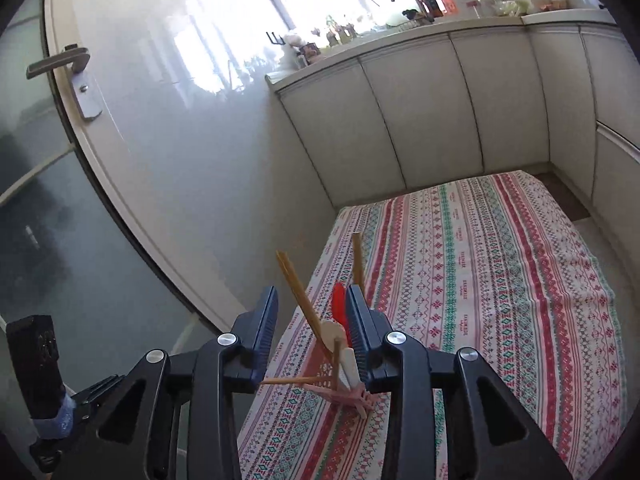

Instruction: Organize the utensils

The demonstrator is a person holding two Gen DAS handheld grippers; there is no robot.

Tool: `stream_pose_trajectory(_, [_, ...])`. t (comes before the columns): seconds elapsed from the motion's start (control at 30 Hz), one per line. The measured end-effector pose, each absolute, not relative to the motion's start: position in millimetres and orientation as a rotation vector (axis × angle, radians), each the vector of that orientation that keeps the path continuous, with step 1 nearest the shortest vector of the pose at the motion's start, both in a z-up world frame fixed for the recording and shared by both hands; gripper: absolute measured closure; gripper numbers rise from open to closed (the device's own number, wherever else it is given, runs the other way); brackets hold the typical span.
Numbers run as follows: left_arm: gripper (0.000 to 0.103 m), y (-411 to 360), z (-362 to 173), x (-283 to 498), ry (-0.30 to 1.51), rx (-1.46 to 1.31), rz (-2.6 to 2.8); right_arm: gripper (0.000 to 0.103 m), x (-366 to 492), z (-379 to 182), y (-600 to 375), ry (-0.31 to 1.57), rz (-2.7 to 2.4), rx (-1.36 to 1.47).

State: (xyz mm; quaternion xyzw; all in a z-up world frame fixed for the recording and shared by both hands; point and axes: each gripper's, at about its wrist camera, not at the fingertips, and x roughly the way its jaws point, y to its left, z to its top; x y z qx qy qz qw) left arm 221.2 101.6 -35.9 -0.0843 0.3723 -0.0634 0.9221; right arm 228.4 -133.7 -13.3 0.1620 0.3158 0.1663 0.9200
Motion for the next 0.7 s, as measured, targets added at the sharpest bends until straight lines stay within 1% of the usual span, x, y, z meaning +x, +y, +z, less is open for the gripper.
stream_pose_trajectory(0.1, [0.024, 94, -30, 218, 0.758, -0.147, -0.103, 0.055, 210, -5, -150, 0.68, 0.277, 0.312])
stream_pose_trajectory(0.13, [0.021, 91, -27, 216, 0.76, -0.14, -0.088, 0.05, 201, -2, -156, 0.686, 0.258, 0.299])
stream_pose_trajectory(0.17, [0.02, 88, -25, 212, 0.757, -0.136, -0.078, 0.047, 190, 2, -161, 0.691, 0.24, 0.285])
stream_pose_trajectory(0.27, [0.014, 74, -17, 191, 0.746, -0.111, -0.064, 0.035, 161, 13, -179, 0.715, 0.171, 0.257])
stream_pose_trajectory(0.3, [0.01, 69, -15, 183, 0.748, -0.1, -0.067, 0.033, 151, 17, -184, 0.722, 0.155, 0.252])
stream_pose_trajectory(0.33, [0.004, 64, -13, 175, 0.751, -0.091, -0.069, 0.028, 140, 21, -188, 0.734, 0.141, 0.239])
stream_pose_trajectory(0.37, [0.0, 58, -11, 166, 0.755, -0.082, -0.072, 0.021, 128, 24, -191, 0.742, 0.124, 0.221])
stream_pose_trajectory(0.47, [0.0, 39, 1, 135, 0.754, -0.035, -0.071, 0.011, 92, 36, -196, 0.74, 0.061, 0.146])
stream_pose_trajectory(0.6, [0.0, 23, 22, 95, 0.724, -0.021, -0.065, 0.005, 51, 48, -202, 0.74, -0.026, 0.083])
stream_pose_trajectory(0.63, [0.0, 21, 27, 87, 0.715, -0.02, -0.061, 0.001, 43, 51, -204, 0.742, -0.034, 0.074])
stream_pose_trajectory(0.7, [0.0, 16, 36, 71, 0.696, -0.017, -0.058, 0.0, 27, 57, -207, 0.734, -0.039, 0.065])
